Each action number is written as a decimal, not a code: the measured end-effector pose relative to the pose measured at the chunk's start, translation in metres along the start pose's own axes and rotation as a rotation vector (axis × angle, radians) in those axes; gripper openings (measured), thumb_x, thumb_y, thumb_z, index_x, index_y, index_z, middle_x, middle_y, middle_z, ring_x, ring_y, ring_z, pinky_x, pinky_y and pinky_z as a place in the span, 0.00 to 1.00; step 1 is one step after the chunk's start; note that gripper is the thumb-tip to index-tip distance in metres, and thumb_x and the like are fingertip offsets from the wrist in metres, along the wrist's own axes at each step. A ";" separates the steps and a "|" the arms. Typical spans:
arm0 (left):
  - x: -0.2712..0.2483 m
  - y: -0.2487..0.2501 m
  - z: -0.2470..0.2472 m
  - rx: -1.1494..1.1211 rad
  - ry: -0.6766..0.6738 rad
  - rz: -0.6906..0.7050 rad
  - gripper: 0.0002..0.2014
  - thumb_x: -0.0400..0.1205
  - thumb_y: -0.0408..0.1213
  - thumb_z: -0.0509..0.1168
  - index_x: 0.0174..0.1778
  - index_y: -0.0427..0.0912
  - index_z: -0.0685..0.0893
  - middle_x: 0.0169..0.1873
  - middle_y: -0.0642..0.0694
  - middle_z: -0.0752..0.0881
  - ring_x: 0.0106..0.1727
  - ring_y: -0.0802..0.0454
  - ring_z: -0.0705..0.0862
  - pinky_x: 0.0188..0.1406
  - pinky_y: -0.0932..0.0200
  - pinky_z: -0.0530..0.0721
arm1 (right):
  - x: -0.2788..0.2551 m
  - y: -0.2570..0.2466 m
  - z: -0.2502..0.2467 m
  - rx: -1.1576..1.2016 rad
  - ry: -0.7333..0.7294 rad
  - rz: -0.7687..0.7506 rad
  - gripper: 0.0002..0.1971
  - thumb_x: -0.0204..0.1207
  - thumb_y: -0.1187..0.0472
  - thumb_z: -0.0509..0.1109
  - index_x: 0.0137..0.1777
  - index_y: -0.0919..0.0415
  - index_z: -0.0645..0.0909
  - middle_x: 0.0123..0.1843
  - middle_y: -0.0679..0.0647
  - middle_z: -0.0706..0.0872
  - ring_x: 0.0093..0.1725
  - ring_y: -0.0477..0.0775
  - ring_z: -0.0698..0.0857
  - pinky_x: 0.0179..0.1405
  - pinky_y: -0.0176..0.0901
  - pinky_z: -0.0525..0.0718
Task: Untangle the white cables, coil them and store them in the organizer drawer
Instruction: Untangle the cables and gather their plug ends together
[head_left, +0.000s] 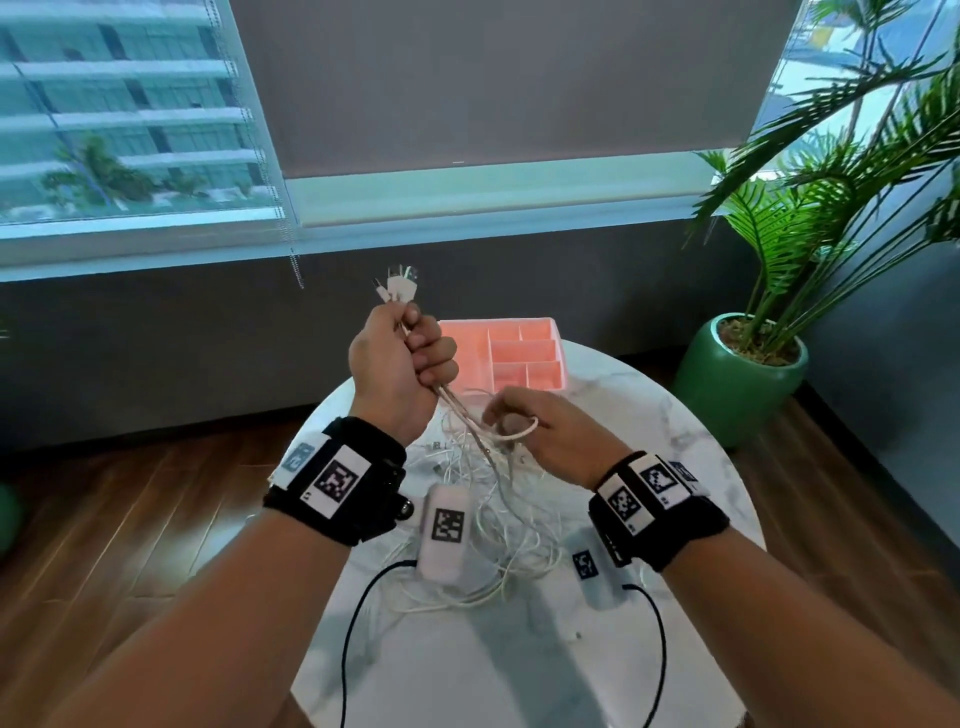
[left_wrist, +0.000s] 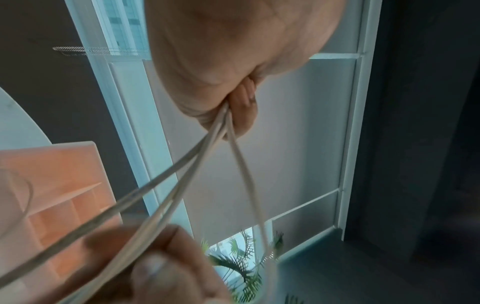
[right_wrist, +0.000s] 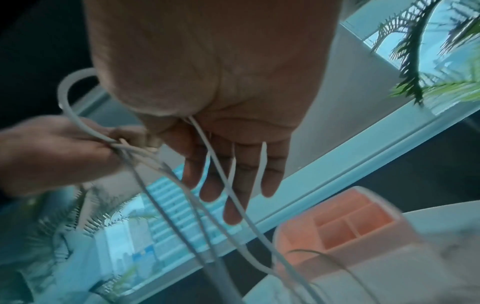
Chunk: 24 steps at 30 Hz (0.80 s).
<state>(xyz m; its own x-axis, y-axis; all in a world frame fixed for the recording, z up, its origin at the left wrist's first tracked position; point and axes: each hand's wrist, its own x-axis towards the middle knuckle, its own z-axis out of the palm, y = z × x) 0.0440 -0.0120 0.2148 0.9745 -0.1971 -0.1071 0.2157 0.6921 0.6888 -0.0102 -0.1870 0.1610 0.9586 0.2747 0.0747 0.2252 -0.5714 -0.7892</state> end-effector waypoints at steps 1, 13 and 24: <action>0.001 0.004 -0.004 -0.021 0.014 0.021 0.14 0.85 0.35 0.50 0.32 0.46 0.68 0.25 0.52 0.61 0.20 0.58 0.56 0.11 0.65 0.58 | -0.002 0.007 -0.004 -0.044 0.020 0.048 0.09 0.80 0.63 0.61 0.49 0.55 0.83 0.40 0.49 0.87 0.41 0.49 0.86 0.47 0.51 0.85; 0.012 0.035 -0.041 -0.165 0.182 0.109 0.14 0.85 0.34 0.50 0.32 0.47 0.67 0.24 0.53 0.63 0.20 0.57 0.57 0.16 0.63 0.54 | -0.110 0.160 -0.073 -0.337 0.140 0.628 0.13 0.59 0.49 0.61 0.23 0.56 0.75 0.23 0.52 0.78 0.29 0.55 0.77 0.33 0.49 0.72; 0.020 -0.002 -0.028 -0.129 0.215 0.036 0.14 0.85 0.33 0.50 0.32 0.46 0.67 0.24 0.52 0.63 0.20 0.57 0.58 0.15 0.63 0.57 | -0.194 0.199 -0.140 -0.363 0.775 1.014 0.10 0.76 0.62 0.62 0.37 0.61 0.81 0.38 0.63 0.83 0.42 0.70 0.81 0.46 0.54 0.77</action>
<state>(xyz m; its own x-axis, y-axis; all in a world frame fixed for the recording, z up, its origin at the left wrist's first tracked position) 0.0646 0.0024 0.1908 0.9694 -0.0278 -0.2438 0.1731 0.7815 0.5994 -0.1268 -0.4619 0.0749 0.5520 -0.8334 -0.0248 -0.7270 -0.4666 -0.5037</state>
